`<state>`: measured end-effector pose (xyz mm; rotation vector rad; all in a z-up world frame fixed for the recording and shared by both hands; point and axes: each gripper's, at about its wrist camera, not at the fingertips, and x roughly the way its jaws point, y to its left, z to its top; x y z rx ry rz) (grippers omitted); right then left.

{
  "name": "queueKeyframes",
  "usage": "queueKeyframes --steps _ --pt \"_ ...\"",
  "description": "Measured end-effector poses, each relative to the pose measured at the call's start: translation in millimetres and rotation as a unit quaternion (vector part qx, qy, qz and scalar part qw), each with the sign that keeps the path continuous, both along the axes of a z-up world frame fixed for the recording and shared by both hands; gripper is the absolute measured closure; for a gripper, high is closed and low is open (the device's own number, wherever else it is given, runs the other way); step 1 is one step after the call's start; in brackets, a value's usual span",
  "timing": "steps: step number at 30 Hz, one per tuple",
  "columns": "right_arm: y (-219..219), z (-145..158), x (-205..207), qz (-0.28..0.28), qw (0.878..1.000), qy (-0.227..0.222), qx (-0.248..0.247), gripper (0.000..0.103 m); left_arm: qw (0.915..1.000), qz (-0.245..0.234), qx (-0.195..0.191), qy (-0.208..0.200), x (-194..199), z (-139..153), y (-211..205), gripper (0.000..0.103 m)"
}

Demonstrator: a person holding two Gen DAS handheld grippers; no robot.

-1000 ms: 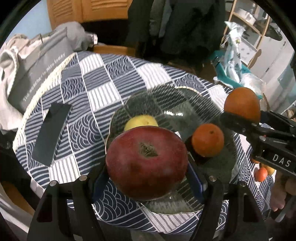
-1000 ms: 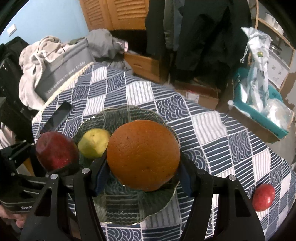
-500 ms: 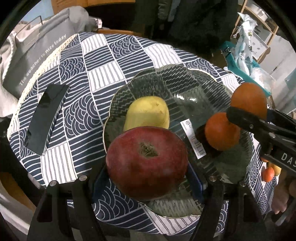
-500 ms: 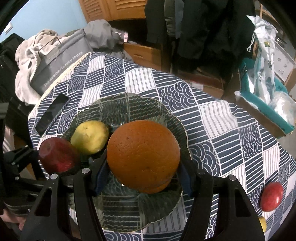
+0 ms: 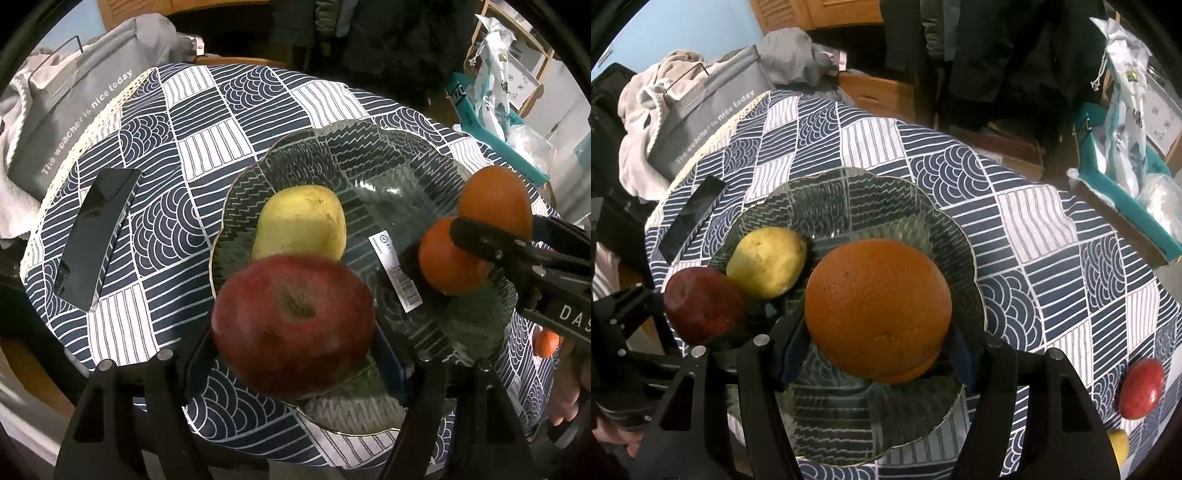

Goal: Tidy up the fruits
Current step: 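Lower the apple and orange onto the glass plate and open both grippers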

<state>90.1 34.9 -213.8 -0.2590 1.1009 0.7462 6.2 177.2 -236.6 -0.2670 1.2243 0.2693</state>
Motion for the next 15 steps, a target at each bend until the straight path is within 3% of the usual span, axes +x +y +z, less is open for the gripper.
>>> queueKeyframes --steps 3,5,11,15 --pt "0 -1 2 -0.002 1.0 0.011 0.006 0.036 0.9997 -0.009 -0.017 -0.014 0 5 -1 0.026" --pt "0 -1 1 -0.002 1.0 0.013 0.007 0.036 0.9996 -0.015 -0.004 -0.022 0 9 -6 0.021" --pt "-1 4 -2 0.003 1.0 0.012 0.017 0.035 0.9984 -0.029 0.027 -0.042 -1 22 -14 0.021" --pt "-5 15 -2 -0.002 0.999 0.007 0.036 0.033 0.9982 -0.03 0.023 -0.047 -1 26 -14 0.021"
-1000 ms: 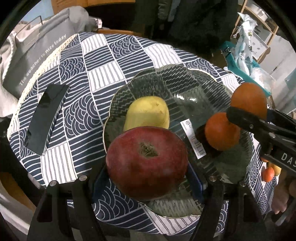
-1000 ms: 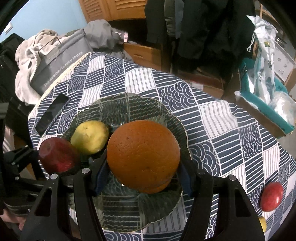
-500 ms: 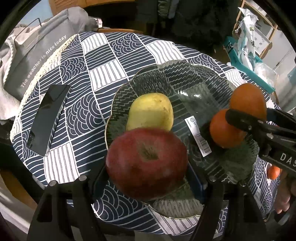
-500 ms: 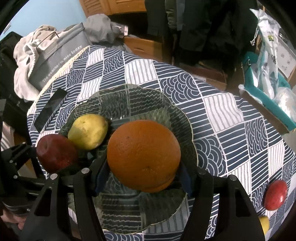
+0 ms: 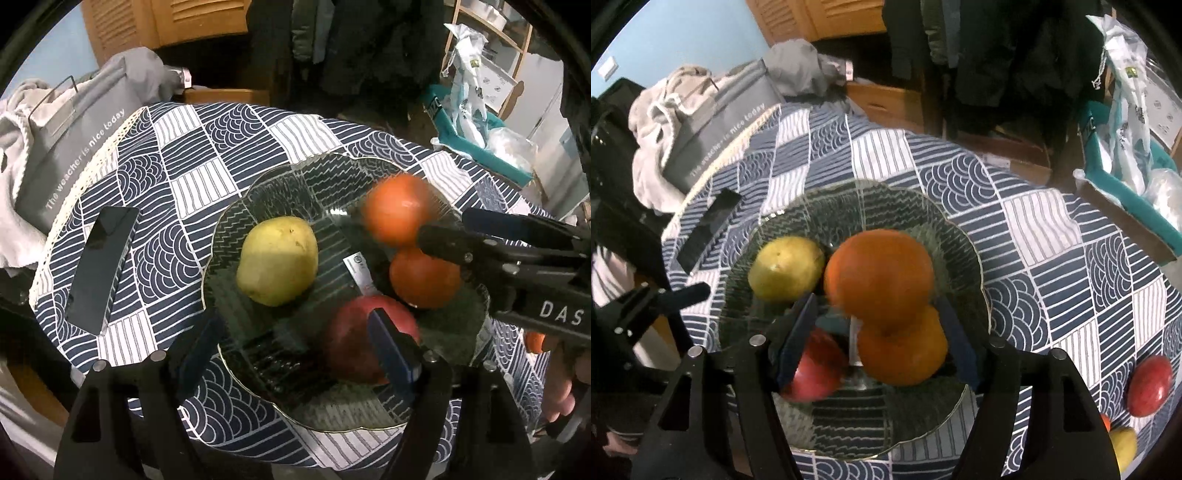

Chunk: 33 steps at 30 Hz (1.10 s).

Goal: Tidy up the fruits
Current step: 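Lower the apple and orange onto the glass plate and open both grippers, then raise both grippers from the plate and move back toward the remaining fruit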

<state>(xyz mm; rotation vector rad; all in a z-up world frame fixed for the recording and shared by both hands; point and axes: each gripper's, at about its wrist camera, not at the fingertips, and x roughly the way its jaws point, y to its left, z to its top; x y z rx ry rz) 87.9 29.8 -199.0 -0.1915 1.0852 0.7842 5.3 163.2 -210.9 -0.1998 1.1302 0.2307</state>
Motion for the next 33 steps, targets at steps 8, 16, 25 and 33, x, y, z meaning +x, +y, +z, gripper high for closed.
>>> queueKeyframes --steps 8,16,25,33 --pt "-13 23 -1 -0.019 1.0 -0.014 0.018 0.033 0.9996 0.008 -0.007 -0.026 -3 16 -1 0.021" --pt "-31 56 -9 -0.045 0.997 -0.058 0.017 0.033 0.9982 0.006 -0.014 -0.058 -3 40 -7 0.021" --pt "-59 94 -22 -0.075 0.99 -0.118 0.007 0.032 0.9951 -0.016 -0.006 -0.097 -5 72 -26 0.021" --pt "-92 125 -35 -0.104 0.983 -0.152 0.019 0.03 0.9905 -0.044 0.007 -0.13 -6 98 -48 0.021"
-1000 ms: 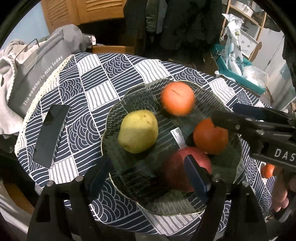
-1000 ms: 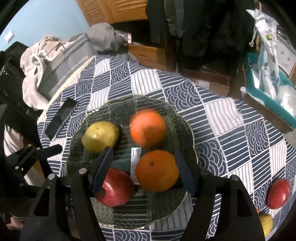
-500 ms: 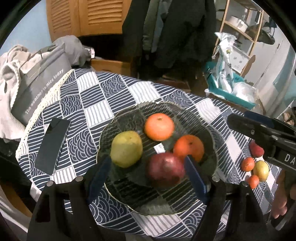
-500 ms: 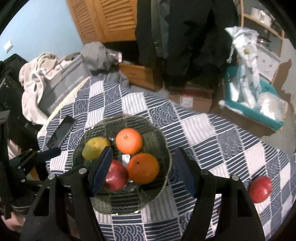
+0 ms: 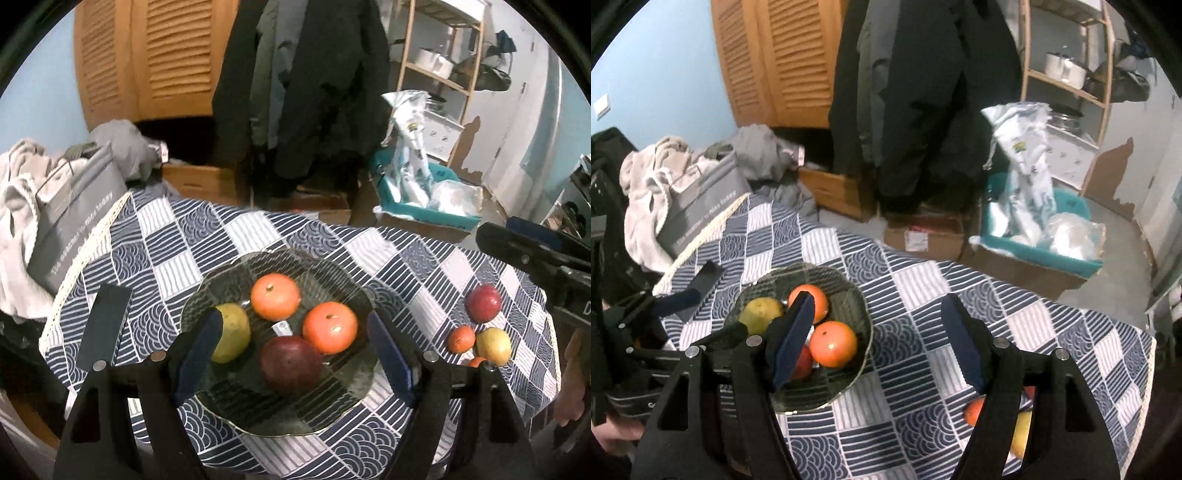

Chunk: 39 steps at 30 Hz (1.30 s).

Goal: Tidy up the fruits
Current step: 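Raise both grippers from the plate and move back toward the remaining fruit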

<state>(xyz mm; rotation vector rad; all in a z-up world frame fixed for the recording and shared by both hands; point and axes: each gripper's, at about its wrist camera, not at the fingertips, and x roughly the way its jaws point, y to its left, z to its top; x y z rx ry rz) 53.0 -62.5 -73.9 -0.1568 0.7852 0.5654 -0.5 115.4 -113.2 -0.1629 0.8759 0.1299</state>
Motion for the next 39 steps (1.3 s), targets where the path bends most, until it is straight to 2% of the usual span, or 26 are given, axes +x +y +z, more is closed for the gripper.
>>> queueKeyframes --steps 9,18,23,39 --pt "-40 29 -10 -0.034 0.998 -0.043 0.006 0.025 0.9994 -0.027 -0.005 -0.023 0 21 -24 0.021" --pt "-80 43 -19 -0.065 0.995 -0.07 0.009 0.023 0.9976 -0.053 -0.009 -0.043 2 40 -51 0.018" --pt "-108 48 -26 -0.089 0.993 -0.082 0.012 0.017 0.9962 -0.071 -0.012 -0.048 4 48 -69 0.017" --pt "-174 37 -28 -0.142 0.987 -0.069 0.011 0.016 0.9916 -0.124 -0.007 -0.038 18 48 -125 0.016"
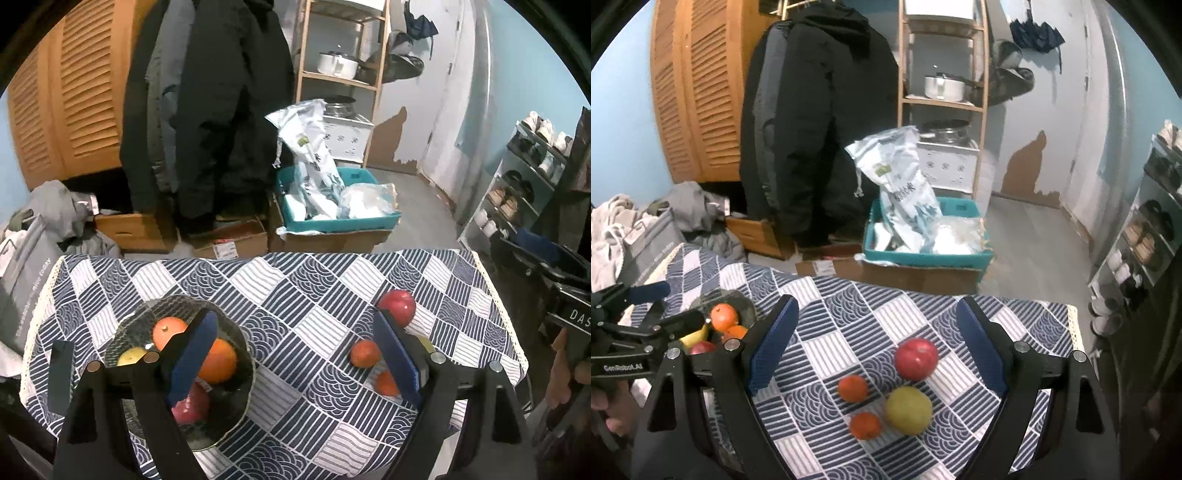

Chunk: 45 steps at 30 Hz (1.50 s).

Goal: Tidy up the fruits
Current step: 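Raise both grippers from the plate and move back toward the remaining fruit, then lower the right gripper around the large green pear while the left gripper approaches an orange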

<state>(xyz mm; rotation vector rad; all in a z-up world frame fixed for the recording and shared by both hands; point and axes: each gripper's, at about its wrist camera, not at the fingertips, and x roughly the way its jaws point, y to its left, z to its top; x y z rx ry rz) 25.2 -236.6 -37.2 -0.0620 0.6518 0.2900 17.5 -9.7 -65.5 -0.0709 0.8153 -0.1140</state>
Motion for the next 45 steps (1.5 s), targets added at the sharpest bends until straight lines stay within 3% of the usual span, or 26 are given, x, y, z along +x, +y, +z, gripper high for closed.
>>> queueKeyframes --steps 8,19,31,45 --pt "-19 -25 8 -0.019 0.999 0.029 -0.011 0.016 0.9996 -0.011 0.014 0.02 10 -14 -19 0.016" --pt "-30 -82 26 -0.024 0.994 0.1 -0.038 0.016 0.9956 -0.03 0.037 0.081 31 -60 -48 0.016" --pt "-33 -154 45 -0.017 0.98 0.199 -0.029 0.016 0.9894 -0.044 0.05 0.129 49 -109 -69 0.016" --pt "-34 -205 55 -0.011 0.962 0.27 -0.03 0.016 0.9846 -0.045 0.06 0.158 62 -147 -76 0.016"
